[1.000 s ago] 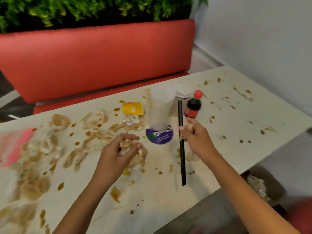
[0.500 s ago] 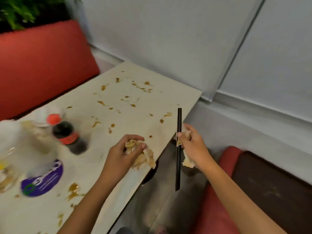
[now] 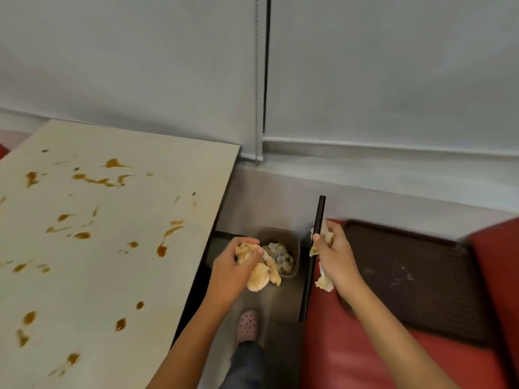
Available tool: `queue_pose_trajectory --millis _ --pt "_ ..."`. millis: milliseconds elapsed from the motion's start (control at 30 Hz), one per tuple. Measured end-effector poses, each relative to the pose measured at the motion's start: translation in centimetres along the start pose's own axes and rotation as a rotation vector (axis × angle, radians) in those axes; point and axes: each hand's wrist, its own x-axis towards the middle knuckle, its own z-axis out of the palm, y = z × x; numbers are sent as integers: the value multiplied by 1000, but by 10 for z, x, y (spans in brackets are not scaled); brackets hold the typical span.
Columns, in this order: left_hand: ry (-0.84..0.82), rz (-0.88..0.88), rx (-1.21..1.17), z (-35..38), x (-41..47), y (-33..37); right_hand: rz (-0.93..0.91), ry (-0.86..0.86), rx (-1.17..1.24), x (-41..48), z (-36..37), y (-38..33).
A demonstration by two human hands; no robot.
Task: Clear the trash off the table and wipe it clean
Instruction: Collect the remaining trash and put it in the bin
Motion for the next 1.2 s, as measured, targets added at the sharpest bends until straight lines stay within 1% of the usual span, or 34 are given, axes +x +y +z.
queue_pose_trajectory --millis 133,300,400,567,700,867,933,1033,1133,1200 --pt "-10 -77 -1 40 64 -36 63 45 50 62 13 36" --pt "70 -190 -3 81 148 -104 89 135 65 142 51 92" --pt "125 -237 34 103 194 -157 119 138 67 185 78 137" --pt "162 -302 146 135 256 -245 135 138 -6 245 116 216" --pt "131 -293 215 158 301 -305 139 158 -64 289 143 279" --pt "47 -222 356 186 343 -363 107 108 -214 323 172 342" --pt "-2 -251 400 192 352 -380 139 80 -240 328 180 361" --pt "-87 -329 484 195 360 -397 225 -3 -259 331 189 383" --pt "-128 -325 568 194 362 -404 361 -122 -314 332 198 401" --pt "-134 -304 601 191 362 -402 454 -156 -339 332 202 405"
